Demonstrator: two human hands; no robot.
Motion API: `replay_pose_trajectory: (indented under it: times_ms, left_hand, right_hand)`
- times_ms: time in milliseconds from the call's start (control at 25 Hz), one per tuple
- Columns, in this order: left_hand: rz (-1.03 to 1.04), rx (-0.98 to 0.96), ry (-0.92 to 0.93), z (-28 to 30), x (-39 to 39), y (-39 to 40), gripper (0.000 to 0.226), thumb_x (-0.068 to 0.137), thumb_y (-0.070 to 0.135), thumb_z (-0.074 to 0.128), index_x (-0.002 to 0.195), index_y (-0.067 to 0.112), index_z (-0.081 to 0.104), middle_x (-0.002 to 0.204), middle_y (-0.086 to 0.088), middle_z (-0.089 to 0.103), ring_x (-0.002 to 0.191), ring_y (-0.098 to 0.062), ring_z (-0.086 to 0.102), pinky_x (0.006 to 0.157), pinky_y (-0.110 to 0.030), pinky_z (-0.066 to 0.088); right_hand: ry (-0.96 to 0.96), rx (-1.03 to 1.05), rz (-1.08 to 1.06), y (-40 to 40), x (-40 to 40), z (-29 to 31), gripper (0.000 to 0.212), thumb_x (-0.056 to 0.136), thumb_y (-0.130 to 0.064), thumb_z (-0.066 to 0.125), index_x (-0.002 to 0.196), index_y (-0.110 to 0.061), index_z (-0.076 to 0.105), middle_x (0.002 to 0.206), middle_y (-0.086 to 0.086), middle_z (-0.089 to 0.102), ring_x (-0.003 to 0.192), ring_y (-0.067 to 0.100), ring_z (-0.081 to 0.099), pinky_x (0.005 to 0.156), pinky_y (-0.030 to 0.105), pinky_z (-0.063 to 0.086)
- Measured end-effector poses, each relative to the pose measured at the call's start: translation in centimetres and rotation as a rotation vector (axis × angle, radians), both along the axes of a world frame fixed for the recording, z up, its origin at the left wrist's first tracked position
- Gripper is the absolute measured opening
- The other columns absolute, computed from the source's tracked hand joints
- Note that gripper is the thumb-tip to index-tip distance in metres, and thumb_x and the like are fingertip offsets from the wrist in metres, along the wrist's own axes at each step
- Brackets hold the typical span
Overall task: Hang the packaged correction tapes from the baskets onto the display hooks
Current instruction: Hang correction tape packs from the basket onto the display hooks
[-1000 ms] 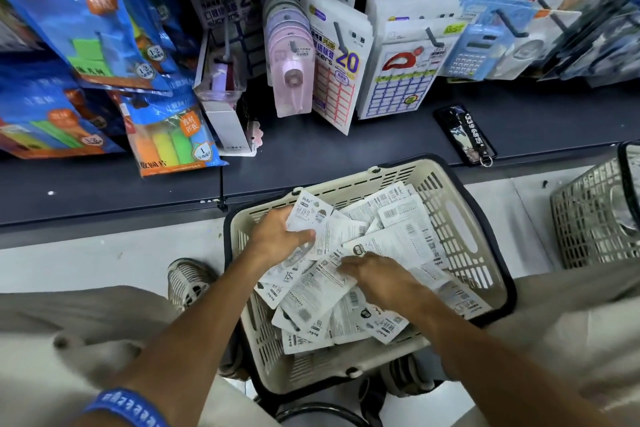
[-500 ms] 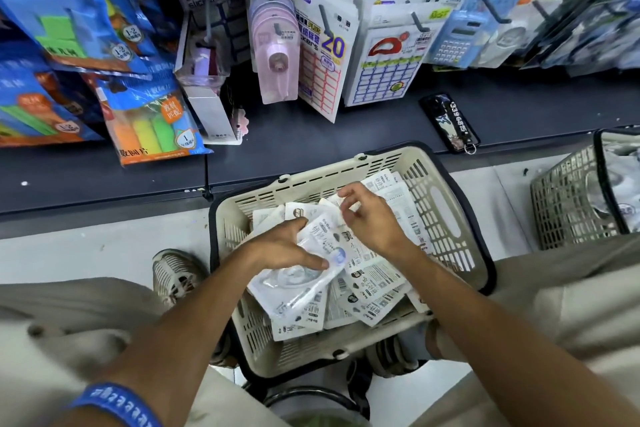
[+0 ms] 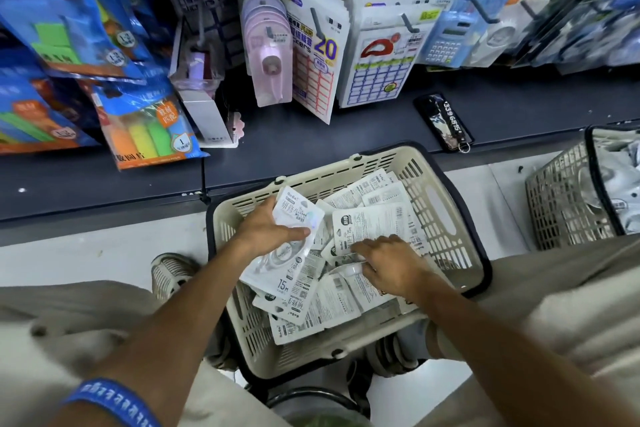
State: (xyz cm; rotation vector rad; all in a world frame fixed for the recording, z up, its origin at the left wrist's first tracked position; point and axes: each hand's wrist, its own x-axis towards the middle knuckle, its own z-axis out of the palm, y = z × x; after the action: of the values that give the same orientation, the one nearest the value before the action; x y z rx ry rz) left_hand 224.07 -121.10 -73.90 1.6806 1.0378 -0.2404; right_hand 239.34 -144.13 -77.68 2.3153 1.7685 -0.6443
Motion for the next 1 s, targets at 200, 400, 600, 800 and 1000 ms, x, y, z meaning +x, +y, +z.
replay_pose_trajectory:
  times_ms: [200,400,600,800,1000]
  left_hand:
    - [0.114,0.117,0.067,0.5,-0.1,0.6,0.065,0.073,0.026,0.090,0.127,0.015,0.055,0.124,-0.002,0.071,0.115,-0.025,0.066,0.102,-0.042,0.051]
    - [0.263,-0.193,-0.062,1.7,0.0,-0.3,0.039,0.084,0.032,0.082,0.116,0.022,0.063,0.115,-0.001,0.074,0.094,-0.017,0.069,0.080,-0.028,0.052]
    - [0.270,-0.620,-0.245,2.6,1.3,-1.0,0.067,0.083,0.077,0.050,0.123,0.027,0.073,0.118,-0.005,0.077,0.110,-0.024,0.073,0.097,-0.044,0.052]
    - [0.151,-0.643,-0.272,1.4,1.8,-2.4,0.087,0.057,0.064,0.088,0.131,0.027,0.063,0.118,-0.005,0.076,0.104,-0.023,0.075,0.082,-0.040,0.060]
    - [0.320,-0.508,-0.300,0.4,1.9,-2.0,0.082,0.051,0.019,0.090,0.126,0.029,0.057,0.101,0.003,0.080,0.087,-0.021,0.078,0.067,-0.034,0.060]
  right_hand:
    - [0.712,0.211,-0.699,1.4,3.4,2.7,0.023,0.103,-0.022,0.056,0.105,-0.007,0.074,0.092,0.013,0.077,0.082,0.028,0.073,0.072,0.035,0.058]
    - [1.288,0.452,-1.283,3.7,3.0,5.9,0.023,0.099,-0.021,0.060,0.090,-0.019,0.081,0.085,0.010,0.078,0.067,0.024,0.071,0.056,0.032,0.058]
    - [1.186,0.433,-1.560,7.9,-2.4,4.8,0.013,0.100,-0.010,0.058,0.101,-0.021,0.065,0.085,0.007,0.075,0.069,0.023,0.067,0.053,0.028,0.051]
    - [1.069,0.558,-1.588,9.7,-5.3,5.4,0.019,0.103,-0.016,0.042,0.114,-0.030,0.051,0.105,0.013,0.071,0.084,0.026,0.065,0.062,0.032,0.051]
    - [1.319,0.476,-1.626,8.8,-3.6,6.8,0.022,0.096,-0.028,0.051,0.110,-0.017,0.064,0.081,0.008,0.075,0.057,0.021,0.069,0.046,0.026,0.052]
